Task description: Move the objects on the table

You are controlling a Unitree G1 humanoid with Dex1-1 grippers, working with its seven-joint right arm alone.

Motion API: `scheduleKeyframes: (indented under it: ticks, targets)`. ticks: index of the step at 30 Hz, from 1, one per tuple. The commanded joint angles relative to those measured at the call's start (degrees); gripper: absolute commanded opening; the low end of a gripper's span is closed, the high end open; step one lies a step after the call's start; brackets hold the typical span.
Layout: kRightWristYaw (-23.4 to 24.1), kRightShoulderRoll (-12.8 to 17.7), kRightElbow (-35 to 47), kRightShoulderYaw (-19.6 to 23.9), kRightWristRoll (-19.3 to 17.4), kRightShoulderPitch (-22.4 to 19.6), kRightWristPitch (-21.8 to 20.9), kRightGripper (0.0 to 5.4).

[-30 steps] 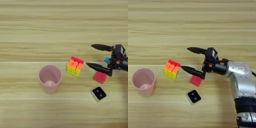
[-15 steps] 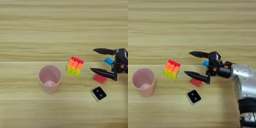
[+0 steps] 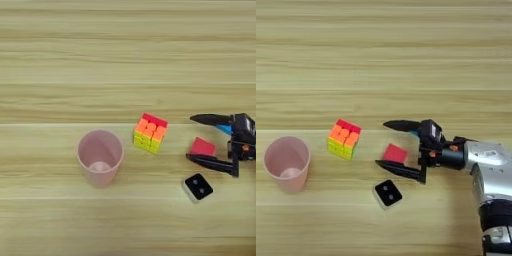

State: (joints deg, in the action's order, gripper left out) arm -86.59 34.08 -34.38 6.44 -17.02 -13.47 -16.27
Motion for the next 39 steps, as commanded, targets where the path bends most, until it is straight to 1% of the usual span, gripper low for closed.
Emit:
scheduleKeyframes:
  ticks: [1, 6, 19, 27, 30, 34, 37, 39]
  targets:
    - [1.90, 3.38, -0.99, 0.73, 0.81, -4.80, -1.88, 5.38]
    - [2.22, 3.23, -4.19, 0.22, 2.52, -5.53, -4.13, 5.38]
    - [4.16, 2.55, -9.39, -0.72, 5.39, -7.58, -7.38, 5.38]
    - [5.81, 2.50, -12.46, -1.28, 7.06, -8.68, -9.26, 4.53]
    - [6.00, 2.49, -13.04, -1.41, 7.20, -8.80, -9.69, 4.14]
    - [6.17, 2.51, -13.79, -1.54, 7.51, -9.03, -10.16, 3.82]
    - [6.21, 2.51, -14.11, -1.62, 7.72, -9.04, -10.40, 3.36]
    - [6.24, 2.50, -14.28, -1.63, 7.79, -9.05, -10.53, 3.21]
